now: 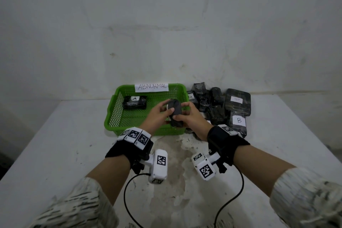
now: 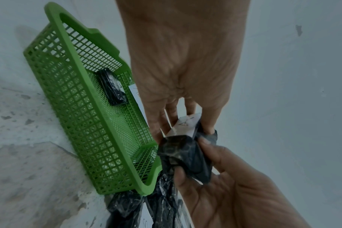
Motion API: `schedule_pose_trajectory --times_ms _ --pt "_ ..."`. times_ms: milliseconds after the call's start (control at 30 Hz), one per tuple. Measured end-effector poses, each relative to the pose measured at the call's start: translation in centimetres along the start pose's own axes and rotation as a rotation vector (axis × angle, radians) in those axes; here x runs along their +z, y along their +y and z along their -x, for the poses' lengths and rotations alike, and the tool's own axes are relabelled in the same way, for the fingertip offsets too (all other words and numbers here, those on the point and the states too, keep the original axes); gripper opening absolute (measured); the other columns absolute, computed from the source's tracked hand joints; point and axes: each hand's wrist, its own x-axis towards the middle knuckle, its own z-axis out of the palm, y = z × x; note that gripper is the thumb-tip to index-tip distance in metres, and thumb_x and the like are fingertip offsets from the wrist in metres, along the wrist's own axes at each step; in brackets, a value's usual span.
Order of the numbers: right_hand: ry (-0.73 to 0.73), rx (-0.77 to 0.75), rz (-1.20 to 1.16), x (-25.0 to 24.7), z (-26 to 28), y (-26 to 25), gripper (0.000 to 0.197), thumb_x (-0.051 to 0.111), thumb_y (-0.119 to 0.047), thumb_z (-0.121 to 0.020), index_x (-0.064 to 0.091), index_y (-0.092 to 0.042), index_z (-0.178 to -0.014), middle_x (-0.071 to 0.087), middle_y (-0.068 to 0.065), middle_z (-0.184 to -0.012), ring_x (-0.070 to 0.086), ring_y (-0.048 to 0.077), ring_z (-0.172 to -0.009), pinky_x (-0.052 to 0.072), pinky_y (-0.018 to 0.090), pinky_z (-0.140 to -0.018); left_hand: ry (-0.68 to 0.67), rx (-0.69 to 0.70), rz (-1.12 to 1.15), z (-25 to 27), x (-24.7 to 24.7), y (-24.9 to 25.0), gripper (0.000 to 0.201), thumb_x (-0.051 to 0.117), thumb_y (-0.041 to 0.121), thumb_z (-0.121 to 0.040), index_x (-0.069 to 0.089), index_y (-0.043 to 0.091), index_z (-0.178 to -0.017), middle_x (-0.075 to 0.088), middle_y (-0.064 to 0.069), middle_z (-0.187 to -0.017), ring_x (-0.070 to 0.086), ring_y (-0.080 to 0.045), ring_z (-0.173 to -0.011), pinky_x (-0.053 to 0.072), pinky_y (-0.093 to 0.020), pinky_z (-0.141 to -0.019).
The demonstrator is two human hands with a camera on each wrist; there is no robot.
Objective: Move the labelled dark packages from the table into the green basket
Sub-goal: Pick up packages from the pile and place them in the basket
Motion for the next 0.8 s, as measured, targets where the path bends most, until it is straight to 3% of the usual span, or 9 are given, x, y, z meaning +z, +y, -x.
schedule_pose_trajectory --times_ms 133,267,333,400,467,533,600,700,800 --pt "-0.058 0.012 0.081 0.1 0.4 -0.2 0.054 0.071 -0.016 -0.085 0.039 -0.025 -0.129 0.063 0.008 -0.11 0.063 0.023 -0.099 0.048 0.036 -0.08 0.08 -0.013 0.027 -0.2 0.1 0.0 0.043 0.047 0.012 -0.097 0.038 0.011 -0.139 0.051 -0.024 -0.131 0.057 -0.032 -0.108 0.052 -0.032 -0.072" --pt "-0.123 -0.065 0.188 -0.1 0.6 -0.1 0.084 0.077 -0.02 -0.08 0.027 -0.039 -0.145 0.036 0.005 -0.145 0.041 0.024 -0.132 0.041 0.044 -0.104 0.109 -0.049 0.132 0.0 -0.2 0.0 0.034 0.043 0.018 -0.099 0.037 0.019 -0.133 0.052 -0.02 -0.126 0.058 -0.037 -0.101 0.055 -0.035 -0.061" --pt "-0.149 -0.119 0.271 -0.2 0.5 -0.1 0.088 0.078 -0.016 -0.077 0.029 -0.043 -0.145 0.023 0.004 -0.151 0.03 0.026 -0.138 0.032 0.05 -0.112 0.103 -0.083 0.165 0.0 -0.2 0.0 0.02 0.039 0.024 -0.1 0.04 0.022 -0.121 0.051 -0.017 -0.126 0.058 -0.038 -0.101 0.056 -0.035 -0.056" --pt "-0.137 -0.131 0.32 -0.2 0.4 -0.2 0.078 0.077 -0.014 -0.078 0.039 -0.042 -0.14 0.023 0.005 -0.149 0.034 0.032 -0.133 0.032 0.052 -0.113 0.067 -0.132 0.152 0.1 -0.4 -0.1 0.024 0.033 0.034 -0.101 0.043 0.019 -0.117 0.053 -0.019 -0.129 0.06 -0.034 -0.094 0.051 -0.033 -0.055" --pt "-0.091 -0.12 0.303 -0.2 0.3 -0.1 0.062 0.075 -0.017 -0.08 0.047 -0.036 -0.131 0.03 0.005 -0.146 0.042 0.03 -0.126 0.038 0.045 -0.108 0.018 -0.187 0.051 0.4 -0.4 -0.1 0.045 0.023 0.045 -0.101 0.047 0.016 -0.125 0.06 -0.018 -0.119 0.057 -0.022 -0.076 0.039 -0.025 -0.054" --pt "-0.053 -0.081 0.23 -0.2 0.1 -0.1 0.052 0.073 -0.024 -0.083 0.046 -0.027 -0.127 0.037 0.002 -0.144 0.048 0.025 -0.123 0.043 0.036 -0.096 -0.004 -0.205 -0.114 0.8 -0.4 0.2 0.056 0.013 0.049 -0.1 0.049 0.018 -0.129 0.061 -0.012 -0.106 0.053 -0.017 -0.071 0.035 -0.023 -0.056" --pt "-0.007 -0.016 0.165 -0.2 -0.1 -0.1 0.05 0.07 -0.031 -0.085 0.046 -0.018 -0.127 0.045 0.002 -0.139 0.051 0.021 -0.117 0.042 0.028 -0.083 -0.006 -0.2 -0.244 0.9 -0.2 0.4 0.059 0.01 0.05 -0.1 0.046 0.019 -0.134 0.057 -0.011 -0.115 0.055 -0.023 -0.089 0.04 -0.027 -0.07" --pt "0.043 0.057 0.144 -0.3 -0.3 0.0 0.048 0.069 -0.037 -0.086 0.045 -0.015 -0.122 0.051 0.007 -0.129 0.053 0.017 -0.103 0.04 0.026 -0.067 0.001 -0.147 -0.217 0.9 -0.1 0.6 0.057 0.016 0.049 -0.1 0.04 0.016 -0.139 0.049 -0.015 -0.134 0.051 -0.032 -0.116 0.041 -0.04 -0.093" --pt "0.067 0.062 0.153 -0.5 -0.5 0.4 0.041 0.069 -0.038 -0.086 0.047 -0.015 -0.111 0.056 0.009 -0.125 0.055 0.018 -0.096 0.04 0.027 -0.066 -0.01 -0.083 -0.128 0.8 0.0 0.9 0.05 0.03 0.046 -0.099 0.041 0.017 -0.138 0.049 -0.01 -0.137 0.05 -0.03 -0.121 0.042 -0.043 -0.096"
